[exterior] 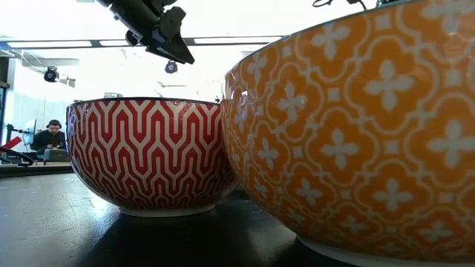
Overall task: Place and stack bowls onto a shelf
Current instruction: Stack the bottom white bowl on top of the other white bowl on the shelf
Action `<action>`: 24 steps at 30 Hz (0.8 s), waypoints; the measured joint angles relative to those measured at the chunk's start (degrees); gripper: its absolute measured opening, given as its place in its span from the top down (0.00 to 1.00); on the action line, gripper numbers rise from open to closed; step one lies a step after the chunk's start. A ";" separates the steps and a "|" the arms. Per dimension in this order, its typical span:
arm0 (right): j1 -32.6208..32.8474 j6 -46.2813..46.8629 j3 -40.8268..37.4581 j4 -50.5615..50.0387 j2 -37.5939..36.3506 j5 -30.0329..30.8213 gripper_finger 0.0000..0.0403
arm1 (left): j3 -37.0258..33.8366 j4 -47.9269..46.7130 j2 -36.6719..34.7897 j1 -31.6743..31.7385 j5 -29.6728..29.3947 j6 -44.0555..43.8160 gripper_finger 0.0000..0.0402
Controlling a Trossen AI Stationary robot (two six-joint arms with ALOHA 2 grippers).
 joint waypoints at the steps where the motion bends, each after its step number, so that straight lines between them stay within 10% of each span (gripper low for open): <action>1: 0.00 0.09 0.00 0.00 0.00 0.00 0.76 | 0.17 -0.08 0.00 0.00 0.02 -0.02 0.61; 24: 0.02 -1.38 6.37 -0.63 -0.07 -4.00 0.53 | 0.64 -0.42 -0.02 0.00 0.32 -0.04 0.61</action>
